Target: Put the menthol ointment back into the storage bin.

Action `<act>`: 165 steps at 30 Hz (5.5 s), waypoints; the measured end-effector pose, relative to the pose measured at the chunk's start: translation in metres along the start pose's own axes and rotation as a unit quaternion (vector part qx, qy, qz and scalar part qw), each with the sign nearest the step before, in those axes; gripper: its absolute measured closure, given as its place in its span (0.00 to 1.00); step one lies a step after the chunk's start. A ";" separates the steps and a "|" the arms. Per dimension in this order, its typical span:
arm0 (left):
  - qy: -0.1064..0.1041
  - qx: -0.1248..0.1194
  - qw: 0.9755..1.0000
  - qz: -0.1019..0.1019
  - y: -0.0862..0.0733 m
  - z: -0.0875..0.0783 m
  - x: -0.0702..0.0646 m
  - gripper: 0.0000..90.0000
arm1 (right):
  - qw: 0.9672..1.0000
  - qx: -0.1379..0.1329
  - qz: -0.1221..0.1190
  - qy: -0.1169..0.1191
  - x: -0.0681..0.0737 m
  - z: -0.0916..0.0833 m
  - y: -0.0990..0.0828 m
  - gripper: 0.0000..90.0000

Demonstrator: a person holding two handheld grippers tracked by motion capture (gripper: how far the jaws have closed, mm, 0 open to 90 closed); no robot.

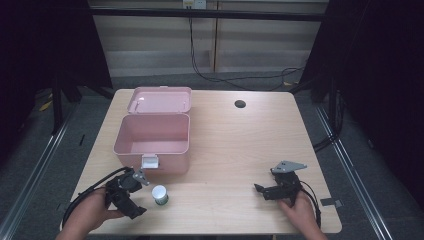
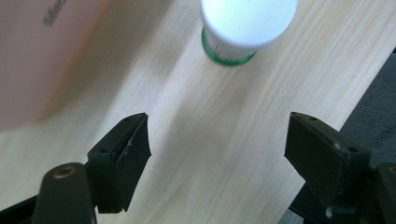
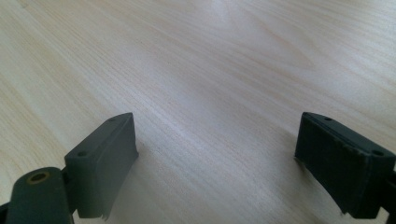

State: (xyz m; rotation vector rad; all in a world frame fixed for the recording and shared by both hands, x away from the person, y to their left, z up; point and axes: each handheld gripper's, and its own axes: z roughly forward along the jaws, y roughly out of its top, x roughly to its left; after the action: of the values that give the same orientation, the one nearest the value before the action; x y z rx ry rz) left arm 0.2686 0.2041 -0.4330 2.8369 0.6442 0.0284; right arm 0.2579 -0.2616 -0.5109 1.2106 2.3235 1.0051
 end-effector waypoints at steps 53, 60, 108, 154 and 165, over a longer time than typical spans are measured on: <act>-0.022 0.041 0.998 0.039 0.063 0.013 -0.005 0.56 | 1.000 0.000 0.000 0.000 0.000 0.000 0.000 0.14; -0.028 0.046 0.998 0.031 0.066 0.010 -0.005 0.56 | 1.000 0.001 0.001 0.000 0.000 0.000 0.000 0.13; -0.056 0.030 0.997 -0.033 0.104 -0.097 0.024 0.56 | 1.000 0.000 0.001 -0.001 0.000 0.000 0.000 0.14; -0.038 0.039 0.995 -0.084 0.165 -0.116 0.078 0.56 | 1.000 0.001 0.001 0.000 0.000 0.000 0.000 0.14; -0.027 0.036 0.994 -0.097 0.165 -0.100 0.092 0.56 | 1.000 0.000 0.000 0.000 0.000 0.000 0.000 0.14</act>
State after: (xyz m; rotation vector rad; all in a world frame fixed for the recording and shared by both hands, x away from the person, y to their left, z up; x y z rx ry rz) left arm 0.4152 0.1208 -0.3010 2.8175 0.9228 -0.1053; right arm 0.2580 -0.2616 -0.5108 1.2103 2.3230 1.0056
